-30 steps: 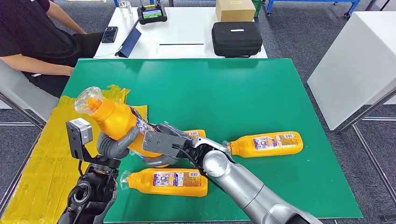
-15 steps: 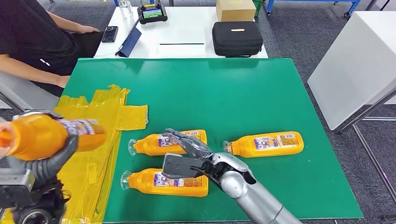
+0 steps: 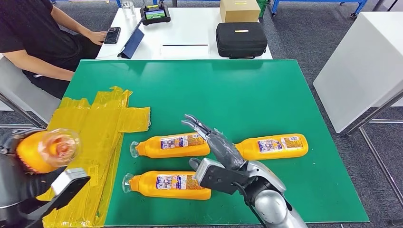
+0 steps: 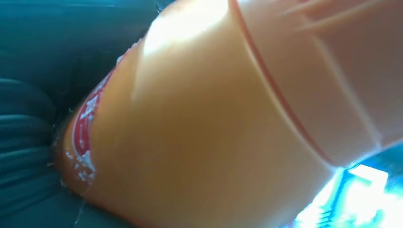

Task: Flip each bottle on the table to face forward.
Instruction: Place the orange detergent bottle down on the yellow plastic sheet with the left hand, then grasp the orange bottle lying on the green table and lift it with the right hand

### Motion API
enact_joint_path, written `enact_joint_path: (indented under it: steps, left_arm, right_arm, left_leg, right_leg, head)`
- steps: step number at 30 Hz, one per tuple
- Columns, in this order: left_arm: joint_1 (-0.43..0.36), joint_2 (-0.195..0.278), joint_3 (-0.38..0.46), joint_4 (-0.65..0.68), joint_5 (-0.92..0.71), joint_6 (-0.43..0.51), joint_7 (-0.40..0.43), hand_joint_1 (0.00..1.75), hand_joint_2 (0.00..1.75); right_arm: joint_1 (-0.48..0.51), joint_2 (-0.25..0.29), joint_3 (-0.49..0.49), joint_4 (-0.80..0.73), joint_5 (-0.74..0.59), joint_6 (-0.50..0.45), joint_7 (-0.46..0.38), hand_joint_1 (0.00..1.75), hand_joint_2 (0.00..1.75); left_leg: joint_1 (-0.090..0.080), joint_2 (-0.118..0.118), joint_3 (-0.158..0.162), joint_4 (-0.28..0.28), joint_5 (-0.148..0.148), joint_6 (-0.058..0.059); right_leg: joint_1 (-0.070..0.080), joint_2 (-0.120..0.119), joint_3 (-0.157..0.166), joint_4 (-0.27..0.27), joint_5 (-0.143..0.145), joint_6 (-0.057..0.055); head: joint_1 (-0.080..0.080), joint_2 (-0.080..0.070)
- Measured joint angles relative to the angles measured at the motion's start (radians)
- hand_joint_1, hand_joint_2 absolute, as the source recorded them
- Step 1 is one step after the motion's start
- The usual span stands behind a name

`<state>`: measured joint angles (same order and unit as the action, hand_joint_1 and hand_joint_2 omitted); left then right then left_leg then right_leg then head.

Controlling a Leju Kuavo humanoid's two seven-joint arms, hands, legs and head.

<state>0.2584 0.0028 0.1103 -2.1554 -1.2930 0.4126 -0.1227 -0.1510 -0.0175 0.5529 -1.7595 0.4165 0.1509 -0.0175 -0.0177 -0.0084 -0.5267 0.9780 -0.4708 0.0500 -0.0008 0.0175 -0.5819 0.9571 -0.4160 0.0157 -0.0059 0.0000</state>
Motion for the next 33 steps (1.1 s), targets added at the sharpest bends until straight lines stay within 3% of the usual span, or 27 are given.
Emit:
enact_joint_path:
  steps: [2,9,19,20,23,24,28,32,33]
  left_arm:
    - [-0.004,0.03,-0.026,0.06,-0.12,-0.041,0.066,1.75,1.75]
    - [-0.049,0.143,-0.169,0.291,-0.267,-0.183,0.215,1.75,1.75]
    - [-0.142,0.244,-0.299,0.475,-0.276,-0.236,0.271,1.75,1.75]
    - [-0.152,0.247,-0.307,0.487,-0.276,-0.236,0.27,1.67,1.75]
    - [-0.186,0.253,-0.326,0.527,-0.276,-0.237,0.259,0.36,1.75]
    - [-0.195,0.253,-0.33,0.538,-0.276,-0.239,0.253,0.0,1.75]
    - [-0.23,0.24,-0.335,0.571,-0.27,-0.269,0.248,0.0,1.75]
    - [-0.248,0.225,-0.336,0.585,-0.261,-0.285,0.253,0.0,0.0]
    - [-0.25,0.221,-0.334,0.587,-0.258,-0.289,0.254,0.0,0.0]
  right_arm:
    - [0.031,-0.018,0.005,-0.048,0.012,0.028,0.007,0.0,1.75]
    - [0.101,-0.101,0.083,-0.09,0.049,0.079,0.014,0.0,1.75]
    - [0.114,-0.167,0.146,-0.089,0.057,0.096,0.01,0.0,1.75]
    - [0.114,-0.171,0.147,-0.089,0.062,0.097,0.013,0.0,1.75]
    - [0.116,-0.183,0.153,-0.086,0.097,0.107,0.039,0.0,1.75]
    - [0.119,-0.186,0.155,-0.084,0.111,0.109,0.05,0.0,1.75]
    - [0.14,-0.193,0.157,-0.08,0.176,0.111,0.086,0.0,1.75]
    - [0.153,-0.197,0.157,-0.079,0.207,0.117,0.103,0.0,1.75]
    - [0.156,-0.197,0.156,-0.079,0.218,0.121,0.106,0.0,1.75]
  left_leg:
    - [0.0,0.0,0.0,0.0,0.0,0.0]
    - [0.0,0.0,0.0,0.0,0.0,0.0]
    - [0.0,0.0,0.0,0.0,0.0,0.0]
    - [0.0,0.0,0.0,0.0,0.0,0.0]
    - [0.0,-0.001,0.0,0.0,0.0,0.0]
    - [0.0,-0.001,0.0,0.0,0.0,0.0]
    - [0.0,0.0,0.0,0.0,0.0,0.0]
    - [0.0,0.0,0.0,0.0,0.0,0.0]
    - [0.0,0.0,0.0,0.0,0.0,0.0]
  right_leg:
    - [0.0,0.0,0.0,0.0,0.0,0.0]
    - [0.0,0.0,0.001,0.0,0.0,0.0]
    - [0.0,0.0,0.0,0.0,0.0,0.0]
    - [0.0,0.0,0.0,0.0,0.0,0.0]
    - [0.0,-0.001,0.001,0.0,0.0,0.0]
    - [0.0,-0.001,0.001,0.0,0.0,0.0]
    - [0.0,-0.001,0.001,0.0,0.0,0.0]
    - [0.0,-0.001,0.0,0.0,0.0,0.0]
    - [0.0,-0.001,0.0,0.0,0.0,0.0]
  head:
    - [0.0,0.0]
    - [0.0,0.0]
    - [0.0,0.0]
    - [0.0,0.0]
    - [0.0,0.0]
    - [0.0,0.0]
    - [0.0,0.0]
    - [0.0,0.0]
    - [0.0,0.0]
